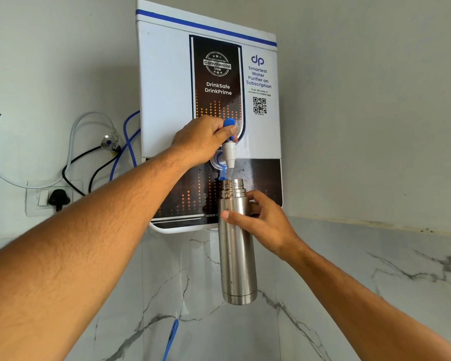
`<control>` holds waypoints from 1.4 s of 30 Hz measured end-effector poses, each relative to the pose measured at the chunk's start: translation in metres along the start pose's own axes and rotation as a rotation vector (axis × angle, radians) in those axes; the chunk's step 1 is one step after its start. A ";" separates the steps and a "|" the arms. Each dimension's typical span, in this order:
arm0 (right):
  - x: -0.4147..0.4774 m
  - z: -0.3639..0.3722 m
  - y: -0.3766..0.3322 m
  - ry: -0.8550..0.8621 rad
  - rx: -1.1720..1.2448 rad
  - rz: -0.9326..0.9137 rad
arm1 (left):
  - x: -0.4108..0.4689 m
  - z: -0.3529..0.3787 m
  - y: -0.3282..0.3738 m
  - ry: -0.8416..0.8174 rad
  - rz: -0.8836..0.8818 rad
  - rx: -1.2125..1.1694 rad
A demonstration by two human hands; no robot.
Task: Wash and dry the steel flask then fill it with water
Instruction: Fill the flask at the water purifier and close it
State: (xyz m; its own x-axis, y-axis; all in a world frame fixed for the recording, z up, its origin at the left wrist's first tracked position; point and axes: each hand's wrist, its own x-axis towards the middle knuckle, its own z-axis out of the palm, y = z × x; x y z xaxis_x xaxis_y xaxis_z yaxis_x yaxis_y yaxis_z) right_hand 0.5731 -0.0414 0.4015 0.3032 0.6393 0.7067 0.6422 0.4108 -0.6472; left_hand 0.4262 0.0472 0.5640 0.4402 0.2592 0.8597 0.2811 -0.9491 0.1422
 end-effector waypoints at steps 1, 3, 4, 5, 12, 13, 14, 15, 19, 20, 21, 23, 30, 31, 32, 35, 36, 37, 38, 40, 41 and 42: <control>0.000 0.000 0.000 -0.001 0.000 -0.001 | 0.000 0.000 0.000 0.000 -0.002 0.000; 0.000 0.000 0.000 -0.003 0.000 -0.001 | 0.000 0.000 0.000 -0.002 -0.001 0.002; 0.000 0.000 0.000 -0.002 0.001 0.000 | 0.000 0.000 0.000 -0.002 0.001 0.002; 0.000 0.000 0.001 -0.001 0.005 0.000 | 0.000 0.000 0.000 -0.002 0.002 0.002; -0.001 0.000 -0.001 -0.001 0.002 0.002 | -0.001 -0.001 0.002 -0.002 0.003 0.011; -0.001 0.000 -0.001 -0.001 0.002 0.002 | -0.001 -0.001 0.001 -0.002 0.003 0.014; -0.001 0.000 -0.001 -0.001 0.003 0.002 | 0.000 -0.001 0.001 -0.001 0.004 0.014; -0.001 0.000 -0.001 0.000 0.002 0.001 | 0.000 -0.001 0.001 0.000 0.003 0.012; -0.002 0.000 -0.002 -0.002 0.004 0.001 | 0.000 0.000 0.000 -0.003 0.008 0.006; -0.002 0.000 -0.002 -0.003 0.007 0.002 | 0.000 0.000 0.000 -0.005 0.010 0.004; -0.002 0.000 -0.002 -0.003 0.009 0.003 | 0.000 0.000 0.000 -0.005 0.010 0.002; -0.002 0.000 -0.002 -0.003 0.009 0.003 | 0.000 0.000 0.001 -0.005 0.011 0.007; -0.003 0.000 -0.003 -0.005 0.006 0.002 | 0.000 0.000 0.000 -0.003 0.002 -0.007; -0.004 0.000 -0.003 -0.006 0.008 0.002 | 0.000 0.000 0.001 -0.003 0.003 -0.006; -0.004 0.000 -0.003 -0.007 0.009 0.002 | 0.000 0.000 0.001 -0.003 0.002 -0.005; -0.004 0.000 -0.005 -0.011 0.013 0.000 | 0.000 0.000 0.001 -0.003 0.003 -0.002; -0.004 -0.001 -0.004 -0.012 0.014 -0.002 | 0.000 0.000 0.001 -0.004 0.002 -0.001; -0.004 -0.001 -0.004 -0.013 0.015 -0.003 | 0.000 0.000 0.002 -0.004 0.001 -0.001; -0.004 -0.001 -0.004 -0.013 0.016 -0.004 | -0.001 0.000 0.002 -0.004 0.000 -0.002; -0.004 -0.001 -0.004 -0.012 0.014 -0.005 | -0.001 -0.001 0.002 -0.002 0.002 0.001; -0.004 -0.001 -0.004 -0.011 0.012 -0.005 | -0.001 -0.001 0.002 -0.002 0.003 0.000; -0.004 -0.001 -0.004 -0.010 0.010 -0.004 | -0.001 -0.001 0.002 -0.001 0.003 -0.003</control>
State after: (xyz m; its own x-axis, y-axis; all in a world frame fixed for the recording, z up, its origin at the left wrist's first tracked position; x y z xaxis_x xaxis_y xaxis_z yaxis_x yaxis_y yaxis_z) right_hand 0.5698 -0.0458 0.4014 0.2935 0.6440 0.7065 0.6367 0.4196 -0.6469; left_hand 0.4256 0.0450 0.5642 0.4420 0.2569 0.8594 0.2772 -0.9503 0.1414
